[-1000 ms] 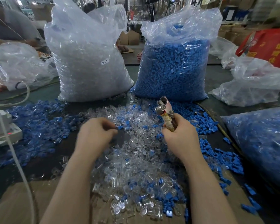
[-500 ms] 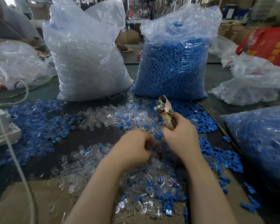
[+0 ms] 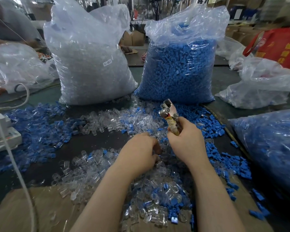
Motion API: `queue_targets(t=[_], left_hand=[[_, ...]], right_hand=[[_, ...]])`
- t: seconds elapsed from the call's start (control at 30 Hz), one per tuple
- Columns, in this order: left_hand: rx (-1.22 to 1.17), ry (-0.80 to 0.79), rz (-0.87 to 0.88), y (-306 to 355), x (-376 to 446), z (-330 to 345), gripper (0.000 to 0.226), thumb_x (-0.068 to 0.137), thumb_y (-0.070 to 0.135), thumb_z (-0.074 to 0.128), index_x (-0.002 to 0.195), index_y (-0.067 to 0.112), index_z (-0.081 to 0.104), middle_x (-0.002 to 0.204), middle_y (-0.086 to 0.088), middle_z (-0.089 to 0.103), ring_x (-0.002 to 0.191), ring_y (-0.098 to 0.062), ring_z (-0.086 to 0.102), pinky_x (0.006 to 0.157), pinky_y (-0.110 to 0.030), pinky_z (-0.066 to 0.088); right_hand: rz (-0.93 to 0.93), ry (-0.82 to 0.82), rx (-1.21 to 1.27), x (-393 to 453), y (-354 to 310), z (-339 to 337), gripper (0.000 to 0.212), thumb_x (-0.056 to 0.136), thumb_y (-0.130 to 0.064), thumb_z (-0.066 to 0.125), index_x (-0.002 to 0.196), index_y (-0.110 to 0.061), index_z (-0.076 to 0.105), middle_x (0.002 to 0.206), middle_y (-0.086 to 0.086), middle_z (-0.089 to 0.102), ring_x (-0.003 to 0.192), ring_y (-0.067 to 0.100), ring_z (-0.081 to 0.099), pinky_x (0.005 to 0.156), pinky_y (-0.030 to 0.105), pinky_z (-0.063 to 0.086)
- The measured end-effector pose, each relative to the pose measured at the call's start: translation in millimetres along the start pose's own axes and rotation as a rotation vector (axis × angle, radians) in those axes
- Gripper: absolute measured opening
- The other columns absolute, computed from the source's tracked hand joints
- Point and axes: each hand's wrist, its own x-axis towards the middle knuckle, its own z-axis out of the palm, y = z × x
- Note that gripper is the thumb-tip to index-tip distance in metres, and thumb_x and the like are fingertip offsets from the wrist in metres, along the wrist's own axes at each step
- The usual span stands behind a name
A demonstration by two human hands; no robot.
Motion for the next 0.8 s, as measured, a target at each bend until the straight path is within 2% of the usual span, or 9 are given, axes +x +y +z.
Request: queue_targets(t=[0.1,0.17,0.23,0.37,0.5,0.53,0.63,0.73,0.8], left_hand=[[-0.2,0.067,-0.074,0,0,-3,0.002,0.091,0.027,0.066,0.091,0.027,0.064,0.096,0.01,0.051,0.086,-0.008,0.054,0.077,-0.023,0.044],[-0.395,0.152,-0.137,-1,0,-7,0.013,0.092,0.024,0.065,0.084,0.032,0.06,0.087,0.014,0.059,0.075,0.0,0.056,0.066,-0.016,0.044],[-0.652,0.228,-0.195,-3,-1,-11,0.013,0.091,0.021,0.066,0.085,0.032,0.061,0.08,0.01,0.065,0.065,0.003,0.058,0.059,-0.013,0.047],[-1.095,0.267,-0.227,-4,-3,-19,0.016,0.092,0.012,0.065,0.099,0.025,0.07,0.082,0.003,0.074,0.072,-0.004,0.065,0.069,-0.019,0.054],[-1.252,0.338,-0.198,-5,-3,-21,0.016,0.086,0.006,0.07,0.095,0.019,0.073,0.087,-0.002,0.076,0.078,-0.009,0.07,0.07,-0.021,0.052],[-1.27,0.344,-0.19,-5,-3,-21,0.016,0.084,0.006,0.072,0.093,0.019,0.073,0.087,-0.002,0.076,0.078,-0.009,0.07,0.069,-0.021,0.051],[-1.276,0.312,-0.163,-5,-3,-20,0.016,0.076,0.009,0.078,0.087,0.019,0.074,0.078,0.004,0.073,0.071,-0.004,0.065,0.065,-0.018,0.05],[-1.322,0.267,-0.129,-6,-3,-18,0.025,0.065,0.02,0.079,0.089,0.015,0.072,0.077,0.003,0.073,0.072,-0.006,0.066,0.067,-0.02,0.052],[-1.322,0.274,-0.117,-6,-3,-17,0.023,0.066,0.018,0.079,0.087,0.015,0.072,0.077,0.001,0.074,0.072,-0.007,0.067,0.066,-0.019,0.053]], right_hand=[[0.004,-0.015,0.016,2,-1,0,0.009,0.081,-0.024,0.062,0.076,-0.024,0.055,0.067,-0.007,0.059,0.065,0.014,0.055,0.058,0.037,0.045],[0.01,-0.017,0.053,2,-1,0,0.003,0.08,-0.024,0.062,0.08,-0.023,0.06,0.07,-0.007,0.063,0.069,0.016,0.059,0.066,0.041,0.052],[0.011,-0.016,0.109,3,-1,0,0.003,0.08,-0.023,0.064,0.081,-0.02,0.062,0.07,-0.005,0.064,0.069,0.017,0.06,0.068,0.042,0.053],[-0.011,-0.047,0.25,2,-3,1,0.008,0.083,-0.021,0.067,0.078,-0.016,0.062,0.064,-0.001,0.06,0.059,0.015,0.053,0.059,0.041,0.047],[-0.058,-0.098,0.39,-1,-9,1,0.01,0.084,-0.022,0.068,0.079,-0.015,0.064,0.067,0.004,0.06,0.056,0.009,0.049,0.053,0.033,0.043],[-0.068,-0.107,0.424,-1,-10,1,0.011,0.086,-0.022,0.068,0.08,-0.013,0.065,0.068,0.007,0.06,0.056,0.013,0.048,0.053,0.032,0.043],[-0.073,-0.125,0.524,-3,-15,-1,0.011,0.086,-0.025,0.067,0.083,-0.015,0.067,0.073,0.015,0.063,0.069,0.035,0.057,0.063,0.043,0.05],[-0.078,-0.134,0.571,-3,-17,-3,0.006,0.089,-0.02,0.067,0.084,-0.017,0.068,0.078,0.018,0.065,0.078,0.041,0.061,0.069,0.048,0.053],[-0.077,-0.136,0.588,-3,-16,-4,0.006,0.091,-0.018,0.068,0.084,-0.016,0.068,0.079,0.021,0.066,0.08,0.043,0.062,0.07,0.046,0.054]])
